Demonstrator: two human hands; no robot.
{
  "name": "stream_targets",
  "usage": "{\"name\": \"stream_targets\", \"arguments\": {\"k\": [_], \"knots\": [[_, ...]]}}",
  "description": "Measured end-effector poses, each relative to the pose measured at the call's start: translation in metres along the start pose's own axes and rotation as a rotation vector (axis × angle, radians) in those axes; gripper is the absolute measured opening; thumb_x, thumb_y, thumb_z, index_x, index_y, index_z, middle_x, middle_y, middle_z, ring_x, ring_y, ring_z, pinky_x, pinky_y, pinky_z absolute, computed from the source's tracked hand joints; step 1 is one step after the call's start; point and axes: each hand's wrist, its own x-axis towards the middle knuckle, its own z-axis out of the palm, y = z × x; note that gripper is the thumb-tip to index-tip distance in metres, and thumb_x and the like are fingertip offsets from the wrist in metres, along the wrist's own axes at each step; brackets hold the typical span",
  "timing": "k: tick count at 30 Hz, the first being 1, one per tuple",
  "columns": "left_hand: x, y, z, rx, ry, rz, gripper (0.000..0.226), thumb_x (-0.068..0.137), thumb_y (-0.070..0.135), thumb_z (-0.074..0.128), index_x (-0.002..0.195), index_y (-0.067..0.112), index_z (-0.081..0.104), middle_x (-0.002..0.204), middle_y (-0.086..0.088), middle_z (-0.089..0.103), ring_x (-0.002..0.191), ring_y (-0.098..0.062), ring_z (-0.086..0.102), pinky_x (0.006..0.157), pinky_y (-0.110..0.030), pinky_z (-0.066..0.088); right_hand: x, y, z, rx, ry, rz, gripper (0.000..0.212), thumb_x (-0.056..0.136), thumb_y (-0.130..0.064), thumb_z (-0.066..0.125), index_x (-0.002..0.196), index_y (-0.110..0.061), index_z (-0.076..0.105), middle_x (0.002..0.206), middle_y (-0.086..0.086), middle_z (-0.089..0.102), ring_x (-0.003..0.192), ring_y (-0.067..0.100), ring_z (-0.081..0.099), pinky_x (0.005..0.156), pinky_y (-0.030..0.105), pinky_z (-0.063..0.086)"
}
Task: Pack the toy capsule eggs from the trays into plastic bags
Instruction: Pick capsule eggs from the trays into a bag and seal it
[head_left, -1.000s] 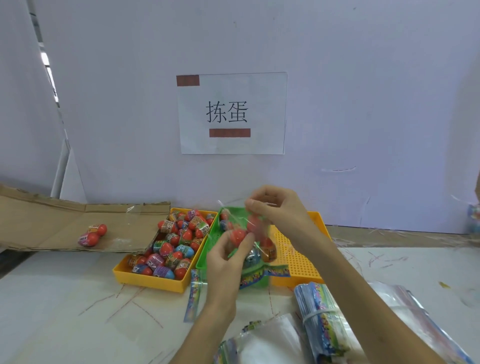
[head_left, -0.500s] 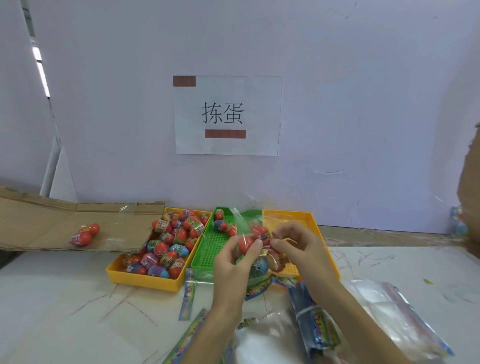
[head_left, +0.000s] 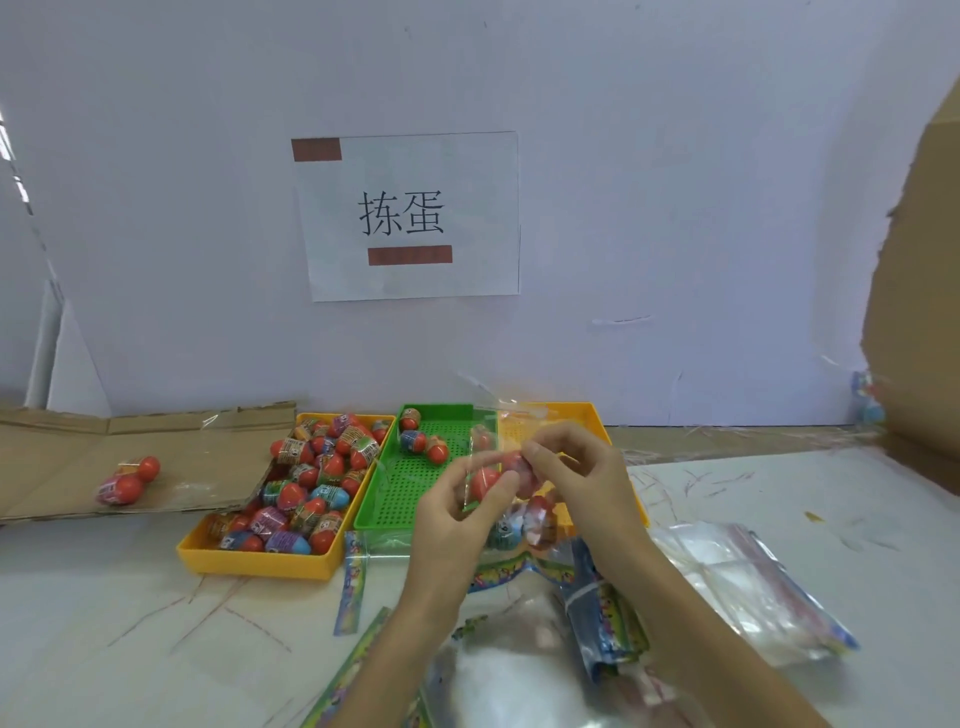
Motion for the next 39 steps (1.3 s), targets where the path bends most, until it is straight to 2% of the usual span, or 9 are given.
{"name": "stream_targets", "arguments": {"k": [3, 6, 11, 15, 20, 27, 31, 34, 39], "knots": [[0.001, 0.003, -0.001, -0.022, 0.046, -0.041, 0.034, 0.091, 0.055, 0.066, 0.113, 0.031, 0.075, 0.106, -0.001, 0.078, 0.104, -0.025, 0.073, 0.097, -0.054, 0.055, 0.000, 0.001, -0.002, -0.035, 0.014, -0.028, 0.009, 0.091, -0.013, 0.073, 0.082, -0.016, 0.070, 0.074, -0.007, 0.069, 0.067, 0.010, 0.065, 0.056, 0.021, 0.050], [0.003, 0.004, -0.004, -0.054, 0.155, -0.016, 0.020, 0.093, 0.038, 0.065, 0.103, 0.029, 0.080, 0.105, 0.000, 0.079, 0.103, -0.024, 0.072, 0.097, -0.055, 0.055, -0.002, 0.000, 0.001, -0.044, 0.003, -0.055, 0.010, 0.090, -0.016, 0.074, 0.081, -0.020, 0.071, 0.074, -0.007, 0.071, 0.068, 0.009, 0.067, 0.058, 0.017, 0.049], [0.004, 0.002, -0.007, -0.082, 0.254, -0.026, 0.021, 0.099, 0.021, 0.063, 0.094, 0.027, 0.082, 0.097, -0.002, 0.080, 0.096, -0.023, 0.075, 0.086, -0.043, 0.058, -0.001, 0.001, 0.000, -0.031, 0.048, -0.033, 0.016, 0.091, -0.020, 0.074, 0.076, -0.023, 0.070, 0.069, -0.006, 0.068, 0.064, 0.012, 0.063, 0.055, 0.023, 0.050], [0.003, 0.005, -0.006, -0.078, 0.212, -0.044, 0.025, 0.097, 0.014, 0.063, 0.088, 0.032, 0.078, 0.093, 0.000, 0.079, 0.083, -0.018, 0.074, 0.064, -0.030, 0.059, -0.001, 0.001, 0.000, -0.023, 0.043, -0.024, 0.020, 0.092, -0.019, 0.073, 0.074, -0.026, 0.070, 0.069, -0.003, 0.069, 0.062, 0.012, 0.064, 0.056, 0.021, 0.050], [0.002, 0.005, -0.006, -0.107, 0.238, -0.052, 0.007, 0.097, 0.020, 0.065, 0.097, 0.018, 0.072, 0.089, -0.005, 0.077, 0.082, -0.021, 0.074, 0.060, -0.022, 0.055, -0.002, 0.003, 0.001, -0.020, 0.017, -0.027, 0.024, 0.092, -0.010, 0.071, 0.078, -0.029, 0.072, 0.071, -0.004, 0.069, 0.060, 0.012, 0.062, 0.055, 0.023, 0.049], [0.005, 0.007, -0.011, -0.184, 0.365, -0.084, 0.015, 0.099, 0.019, 0.063, 0.097, 0.016, 0.078, 0.097, -0.004, 0.079, 0.088, -0.023, 0.072, 0.063, -0.024, 0.056, -0.001, 0.005, 0.001, 0.025, 0.053, 0.054, 0.013, 0.095, -0.013, 0.068, 0.083, -0.018, 0.071, 0.067, -0.003, 0.068, 0.059, 0.010, 0.065, 0.054, 0.022, 0.050], [0.004, 0.010, -0.009, -0.200, 0.363, -0.077, 0.015, 0.100, 0.016, 0.061, 0.098, 0.012, 0.075, 0.092, -0.004, 0.079, 0.077, -0.018, 0.076, 0.056, -0.020, 0.055, -0.002, 0.006, 0.002, -0.037, 0.069, 0.052, 0.009, 0.094, -0.014, 0.069, 0.086, -0.019, 0.070, 0.071, -0.003, 0.070, 0.061, 0.009, 0.064, 0.056, 0.021, 0.050], [0.003, 0.010, -0.009, -0.158, 0.367, -0.052, 0.016, 0.101, 0.017, 0.060, 0.099, 0.011, 0.075, 0.091, -0.006, 0.079, 0.081, -0.026, 0.077, 0.057, -0.023, 0.056, -0.004, 0.009, 0.003, -0.207, 0.170, -0.038, 0.015, 0.089, -0.015, 0.075, 0.088, -0.025, 0.064, 0.072, -0.007, 0.062, 0.062, 0.006, 0.056, 0.057, 0.019, 0.047], [0.000, 0.011, -0.006, -0.095, 0.345, 0.038, 0.018, 0.098, 0.015, 0.065, 0.089, 0.019, 0.079, 0.084, -0.007, 0.078, 0.076, -0.025, 0.077, 0.059, -0.023, 0.058, -0.013, 0.005, 0.009, -0.508, 0.172, -0.443, 0.029, 0.083, 0.001, 0.075, 0.083, -0.024, 0.061, 0.071, -0.015, 0.050, 0.064, 0.008, 0.048, 0.059, 0.012, 0.037]]}}
